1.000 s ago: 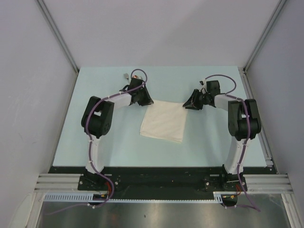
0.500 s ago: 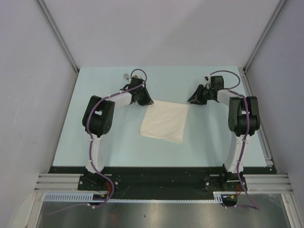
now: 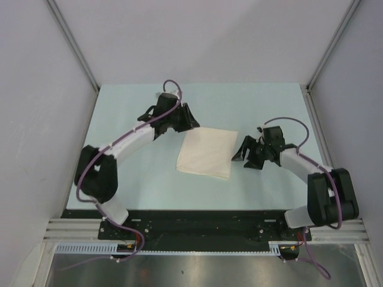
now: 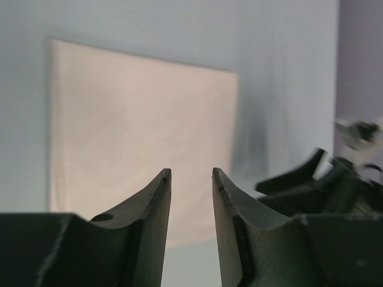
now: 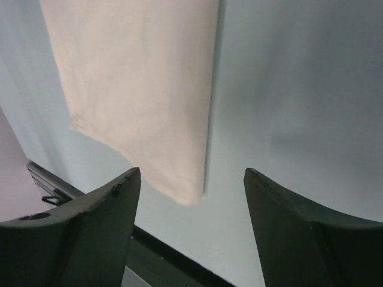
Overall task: Fold the napkin into a case and place the utensils inside
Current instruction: Smooth out the square-folded napkin at the center of the board.
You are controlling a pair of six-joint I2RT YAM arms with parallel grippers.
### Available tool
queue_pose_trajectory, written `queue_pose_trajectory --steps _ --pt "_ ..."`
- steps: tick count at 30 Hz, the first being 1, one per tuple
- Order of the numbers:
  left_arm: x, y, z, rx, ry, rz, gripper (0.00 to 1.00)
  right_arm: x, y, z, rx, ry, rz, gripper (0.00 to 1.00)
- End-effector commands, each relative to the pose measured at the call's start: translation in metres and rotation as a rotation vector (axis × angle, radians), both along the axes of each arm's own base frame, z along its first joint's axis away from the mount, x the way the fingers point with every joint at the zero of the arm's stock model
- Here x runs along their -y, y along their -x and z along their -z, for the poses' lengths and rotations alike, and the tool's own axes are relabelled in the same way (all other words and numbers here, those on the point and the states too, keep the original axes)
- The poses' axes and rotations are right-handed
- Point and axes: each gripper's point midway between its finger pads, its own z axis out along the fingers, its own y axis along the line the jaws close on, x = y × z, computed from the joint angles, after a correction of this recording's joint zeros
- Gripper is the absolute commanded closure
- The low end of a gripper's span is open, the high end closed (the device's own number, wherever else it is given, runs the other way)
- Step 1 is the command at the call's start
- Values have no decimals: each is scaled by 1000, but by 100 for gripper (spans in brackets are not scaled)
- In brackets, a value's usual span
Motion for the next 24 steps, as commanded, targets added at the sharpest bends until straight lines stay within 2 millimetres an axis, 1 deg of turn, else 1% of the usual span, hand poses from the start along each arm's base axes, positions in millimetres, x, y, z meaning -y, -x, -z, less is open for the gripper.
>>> queue_pose_trajectory --steps 1,2,3,4,5,6,7,8,10,11,12,13,14,16,17,19,21,23,24 --pt "45 76 -71 145 135 232 61 -10 45 7 -3 -32 27 23" --pt "48 95 -66 136 137 283 60 -12 50 9 -3 -29 23 23" --pt "59 117 -67 141 138 338 60 -16 56 12 -9 -24 11 22" --pt "62 129 -69 151 137 365 60 -14 64 19 -31 -22 23 22" --pt "59 147 -72 175 143 391 60 -18 63 18 -13 -36 21 22" --pt "64 162 -72 186 148 419 57 -22 67 20 -8 -44 11 22" --pt "65 171 -79 216 174 433 56 -23 66 21 3 -42 16 22" --pt "60 184 -78 219 190 442 55 -25 65 22 13 -49 26 22" --pt "60 199 -81 244 205 469 53 -30 64 23 33 -43 31 21" --pt "56 203 -75 244 189 481 53 -33 60 24 38 -55 41 21" --pt "50 207 -78 256 179 478 52 -36 60 26 28 -56 42 21" --pt "45 208 -77 265 162 476 52 -41 56 25 43 -64 37 22" --pt "41 207 -77 285 139 481 52 -45 54 30 35 -62 34 22" --pt "33 208 -81 309 114 469 52 -51 51 34 36 -55 30 24" --pt "31 208 -82 320 106 472 52 -50 51 43 10 -36 34 25" --pt "29 208 -85 329 103 469 51 -45 50 49 -4 2 46 29" --pt "31 209 -86 326 107 481 50 -43 51 53 -22 12 55 34" --pt "35 208 -85 320 111 489 51 -41 58 57 -41 19 61 38" --pt "36 207 -86 320 116 490 51 -42 59 55 -37 13 59 40"
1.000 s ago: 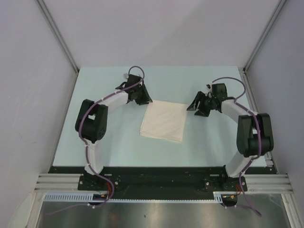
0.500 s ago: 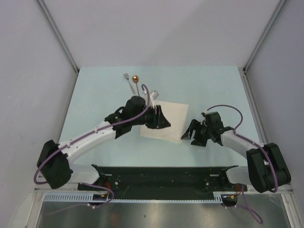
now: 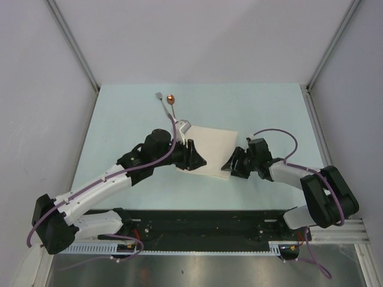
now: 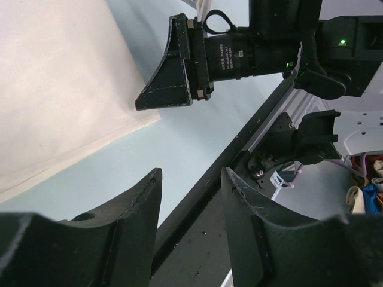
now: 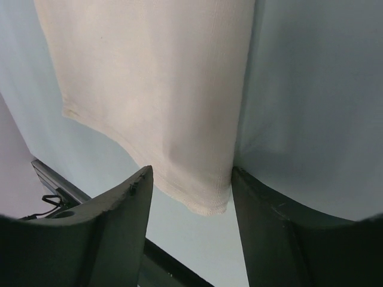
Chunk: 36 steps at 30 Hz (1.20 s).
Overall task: Fold the napkin into a case and place the utensils inside
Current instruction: Smooth out the square-folded napkin at the center of the board.
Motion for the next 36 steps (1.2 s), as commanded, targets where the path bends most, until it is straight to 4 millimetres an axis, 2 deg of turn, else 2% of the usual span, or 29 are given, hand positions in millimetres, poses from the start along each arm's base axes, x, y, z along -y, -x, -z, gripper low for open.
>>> queue_pose_trajectory --steps 1,7,11,12,14,15,17,19,21,22,23,24,25,27,28,29,30,31,32,33,34,35,36 --pt "5 -6 -1 18 -14 13 51 14 10 21 -42 77 49 41" --pt "23 -22 -8 22 -28 28 51 11 21 26 -70 75 15 55" --pt "28 -40 -17 41 -44 6 50 23 30 40 -93 122 20 65" --pt "28 -43 -16 33 -48 6 50 24 32 42 -98 122 18 71" --pt "27 -48 -19 28 -34 -2 50 31 32 42 -97 123 31 76" --pt "28 -51 -18 22 -33 -2 50 33 33 44 -101 123 34 82" --pt "28 -58 -23 18 -20 -10 50 39 26 40 -85 115 50 88" --pt "31 -62 -19 -10 -18 -1 50 47 25 39 -102 129 55 95" --pt "35 -72 -22 -5 -15 -19 50 63 15 37 -101 142 76 100" --pt "38 -85 -18 -15 -29 -50 50 72 1 28 -94 150 99 100" --pt "39 -89 -12 -41 -44 -63 50 79 -3 32 -115 178 100 100" --pt "40 -96 -9 -65 -45 -88 50 88 -20 20 -97 226 88 100" --pt "42 -110 3 -105 -62 -112 50 96 -27 19 -101 253 87 100" --pt "46 -130 6 -136 -49 -145 50 117 -62 9 -62 308 107 100" --pt "42 -148 25 -159 -77 -184 49 126 -78 7 -49 335 124 100" --pt "41 -161 33 -159 -93 -207 49 142 -93 5 -42 366 158 100" --pt "42 -180 21 -110 -95 -218 48 148 -123 2 -7 387 140 99" --pt "39 -189 56 -168 -185 -230 48 150 -140 0 6 387 136 99" --pt "34 -202 63 -150 -240 -265 48 151 -151 2 -8 374 121 99" --pt "36 -218 50 -99 -261 -266 48 149 -165 12 -26 367 99 98" --pt "29 -224 65 -113 -320 -278 46 148 -198 -8 41 363 101 92" --pt "26 -232 88 -137 -369 -280 46 147 -208 -12 33 361 94 87" --pt "28 -240 86 -131 -374 -270 45 162 -218 -15 20 364 126 81"
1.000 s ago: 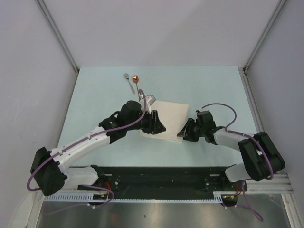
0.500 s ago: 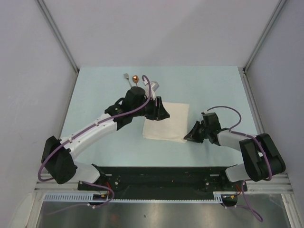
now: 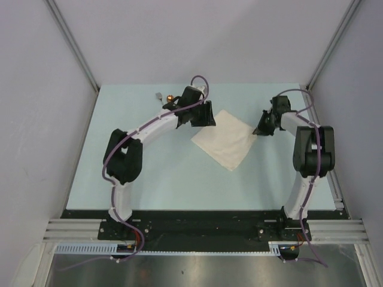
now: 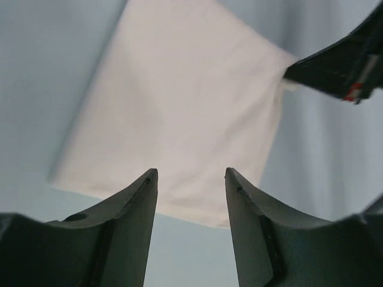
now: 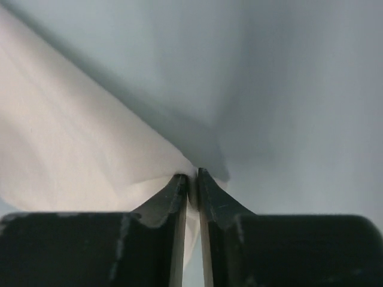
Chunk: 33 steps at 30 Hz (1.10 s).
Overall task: Fold the napkin into a case and place the utensils inside
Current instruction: Smooth out the square-folded napkin at the center of the board.
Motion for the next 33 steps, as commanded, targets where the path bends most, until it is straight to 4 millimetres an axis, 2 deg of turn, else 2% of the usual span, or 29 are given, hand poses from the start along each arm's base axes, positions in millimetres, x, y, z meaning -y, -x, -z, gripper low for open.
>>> queue_pose_trajectory --steps 1,2,3,4,6,7,8,9,11,12,13,14,15,18,19,20,21,22,23,24,26,27,29,30,31,32,33 --pt "-24 -32 19 -9 -157 -6 44 19 -46 -11 -4 55 -36 68" --pt "-24 -33 38 -43 -176 9 44 21 -56 -29 21 63 -26 61" --pt "-28 -38 41 -37 -191 15 43 23 -57 -34 23 72 -14 57" --pt "-35 -39 49 -52 -213 7 42 25 -57 -49 45 80 1 49" --pt "-43 -41 62 -63 -249 3 41 31 -42 -53 25 113 39 40" --pt "-49 -42 66 -72 -264 -5 41 37 -36 -70 56 138 64 34" --pt "-52 -43 68 -75 -272 -11 41 37 -18 -58 19 137 67 32" --pt "-58 -42 73 -83 -290 -19 41 35 -8 -57 18 130 67 30" --pt "-64 -44 76 -69 -304 -27 41 23 7 -71 71 66 47 28" --pt "-68 -43 83 -80 -317 -29 40 19 28 -54 25 49 45 28" --pt "-70 -43 86 -85 -322 -29 40 13 40 -48 11 24 34 28" --pt "-71 -42 91 -98 -330 -23 40 8 45 -55 51 7 26 28" --pt "-72 -41 94 -105 -332 -19 41 3 67 -35 0 -12 23 27" --pt "-74 -33 114 -164 -332 -1 42 -8 87 -31 4 -80 8 27" --pt "-72 -27 121 -188 -322 12 43 -9 100 -21 -22 -87 11 27" --pt "-72 -23 124 -202 -311 13 45 -10 104 -19 -15 -92 13 27" --pt "-72 -18 131 -217 -299 14 48 -11 107 -24 2 -101 12 27" --pt "-72 -15 135 -227 -284 10 49 -14 116 -19 -13 -115 7 27" --pt "-66 -9 133 -247 -238 21 53 -23 119 -20 -4 -117 -22 27" --pt "-67 -2 139 -270 -223 29 65 -24 122 -23 9 -117 -26 27" --pt "-65 3 136 -279 -198 24 74 -22 129 -20 6 -107 -23 27" --pt "-67 10 143 -292 -189 24 84 -22 131 -19 8 -108 -20 26" --pt "-65 19 136 -299 -144 2 91 -22 134 -21 15 -116 -21 26" --pt "-66 32 145 -316 -125 2 95 -23 134 -21 18 -119 -26 26" --pt "-67 39 146 -320 -106 -3 95 -24 133 -24 29 -126 -32 26" --pt "-71 61 149 -359 -94 -27 96 -26 134 -25 33 -131 -37 26" --pt "-68 67 146 -341 -65 -28 99 -27 134 -26 35 -136 -42 26"
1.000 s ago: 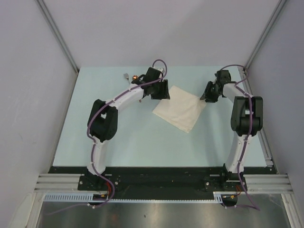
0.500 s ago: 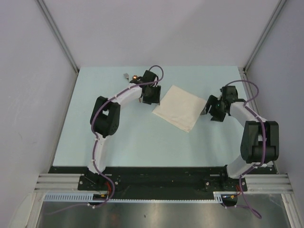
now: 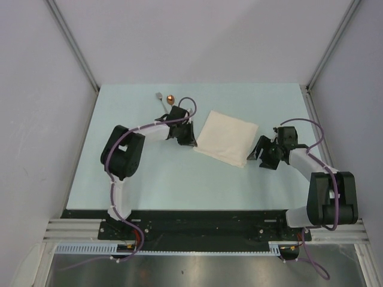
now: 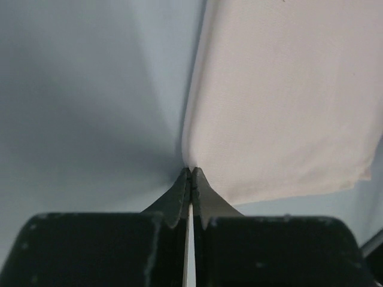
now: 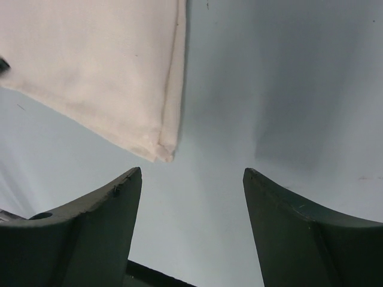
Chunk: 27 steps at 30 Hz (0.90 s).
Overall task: Fold the napkin into a case and place the utensils inside
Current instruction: Smooth out the square-folded napkin at the center of the board.
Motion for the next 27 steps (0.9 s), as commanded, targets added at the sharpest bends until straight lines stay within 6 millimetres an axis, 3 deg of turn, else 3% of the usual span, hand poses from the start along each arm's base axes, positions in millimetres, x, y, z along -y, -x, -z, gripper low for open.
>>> queue_pose_trajectory --steps 1,4,5,7,8,11,12,14,16,17,18,19,20,21,23,25,26,27 --pt "-5 72 23 -136 50 -37 100 -9 -7 -15 74 -45 -24 26" --pt "-4 120 19 -145 93 -92 100 -18 -5 -20 86 -59 -57 26" --pt "-4 146 30 -162 90 -77 99 -20 -4 -22 95 -62 -71 26" --pt "0 159 17 -146 133 -92 98 -28 -4 -27 108 -77 -100 26" --pt "-4 173 22 -164 124 -83 87 -32 -5 -29 114 -89 -116 25" --pt "-14 180 0 -97 99 -81 58 -43 -16 -42 150 -121 -145 25" --pt "-19 177 -7 -68 78 -91 54 -46 -28 -53 185 -138 -145 25" --pt "-31 156 -41 60 30 -137 46 -53 -41 -52 182 -163 -149 25" --pt "-33 135 -71 165 27 -152 43 -65 -67 -68 227 -199 -160 25" --pt "-26 115 -94 226 68 -163 43 -73 -76 -70 235 -208 -173 26" --pt "-20 104 -103 248 95 -158 46 -81 -88 -60 222 -225 -186 26" --pt "-10 96 -111 248 143 -142 50 -90 -106 -73 253 -250 -184 27" --pt "-3 70 -112 241 175 -167 61 -102 -113 -73 259 -269 -203 31" --pt "2 58 -112 220 205 -183 69 -113 -123 -59 244 -306 -221 34" --pt "16 25 -97 175 239 -198 86 -136 -142 -69 273 -365 -247 43" --pt "25 -3 -98 185 281 -220 92 -153 -156 -60 278 -418 -250 48" --pt "25 -10 -76 149 258 -236 92 -163 -164 -65 310 -439 -268 53" --pt "24 -17 -69 135 257 -252 92 -168 -167 -62 307 -454 -274 57"
